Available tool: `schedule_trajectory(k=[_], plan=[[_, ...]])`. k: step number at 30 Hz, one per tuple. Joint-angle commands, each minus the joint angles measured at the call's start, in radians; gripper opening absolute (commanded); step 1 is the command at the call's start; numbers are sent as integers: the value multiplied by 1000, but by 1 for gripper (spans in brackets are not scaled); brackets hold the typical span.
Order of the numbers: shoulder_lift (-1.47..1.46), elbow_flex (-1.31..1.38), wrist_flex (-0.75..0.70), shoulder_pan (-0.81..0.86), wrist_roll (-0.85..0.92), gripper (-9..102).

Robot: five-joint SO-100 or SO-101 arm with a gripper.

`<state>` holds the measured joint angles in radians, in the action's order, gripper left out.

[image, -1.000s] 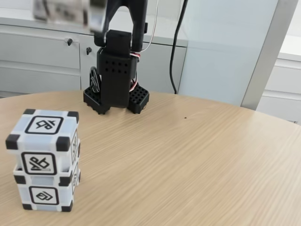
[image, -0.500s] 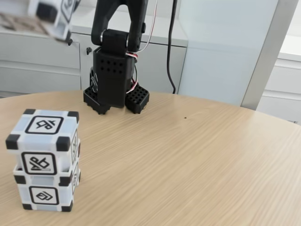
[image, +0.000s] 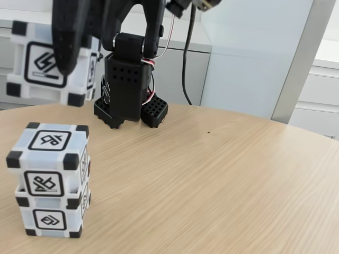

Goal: Stack cubes from left to right.

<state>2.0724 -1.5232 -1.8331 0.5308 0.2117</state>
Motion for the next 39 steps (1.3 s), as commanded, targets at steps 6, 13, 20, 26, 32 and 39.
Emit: schedule_trajectory(k=[6,13,20,26,32,39], plan=[[2,0,-54,77,21,0],[-3,2,-52,86,25,0],[6,2,-52,81,-15,0],[18,3,-52,31,-12,0],[18,3,-52,-41,-35,0],[9,2,-52,-26,-21,0]])
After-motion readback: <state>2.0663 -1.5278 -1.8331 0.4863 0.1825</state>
